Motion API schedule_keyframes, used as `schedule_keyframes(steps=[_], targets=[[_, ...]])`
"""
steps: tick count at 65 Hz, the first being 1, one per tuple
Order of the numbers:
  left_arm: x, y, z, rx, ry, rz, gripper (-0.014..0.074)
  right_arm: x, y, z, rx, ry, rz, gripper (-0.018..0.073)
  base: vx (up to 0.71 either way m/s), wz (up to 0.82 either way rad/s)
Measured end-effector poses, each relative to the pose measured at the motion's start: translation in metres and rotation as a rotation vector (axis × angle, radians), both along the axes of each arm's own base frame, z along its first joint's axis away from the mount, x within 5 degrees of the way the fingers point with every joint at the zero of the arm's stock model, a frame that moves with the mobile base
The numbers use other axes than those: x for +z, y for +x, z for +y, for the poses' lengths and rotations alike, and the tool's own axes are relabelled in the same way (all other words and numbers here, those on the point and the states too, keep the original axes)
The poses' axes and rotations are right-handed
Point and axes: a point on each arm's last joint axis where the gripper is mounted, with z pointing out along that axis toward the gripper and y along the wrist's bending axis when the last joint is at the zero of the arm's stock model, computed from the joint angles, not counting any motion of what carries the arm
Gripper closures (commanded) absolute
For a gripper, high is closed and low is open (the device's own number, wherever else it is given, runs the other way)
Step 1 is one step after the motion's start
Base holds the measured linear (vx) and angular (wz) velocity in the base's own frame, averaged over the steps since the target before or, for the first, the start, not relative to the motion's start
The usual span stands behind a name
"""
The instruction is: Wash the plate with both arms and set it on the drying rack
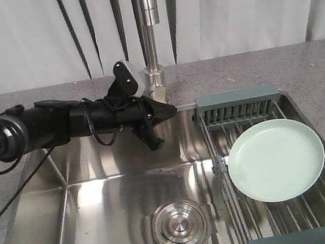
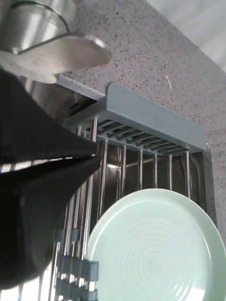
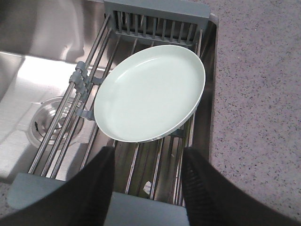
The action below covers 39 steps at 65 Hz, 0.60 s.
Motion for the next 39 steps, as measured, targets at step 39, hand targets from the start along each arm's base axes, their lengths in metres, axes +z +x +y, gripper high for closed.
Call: schedule_keyframes(steps=[39], targets=[[0.039,0.036,-0.005,0.127,0.01,-0.176,0.0604,0.0,0.0,0.0,0.0,0.0,0.0,0.023,0.0,0.0]])
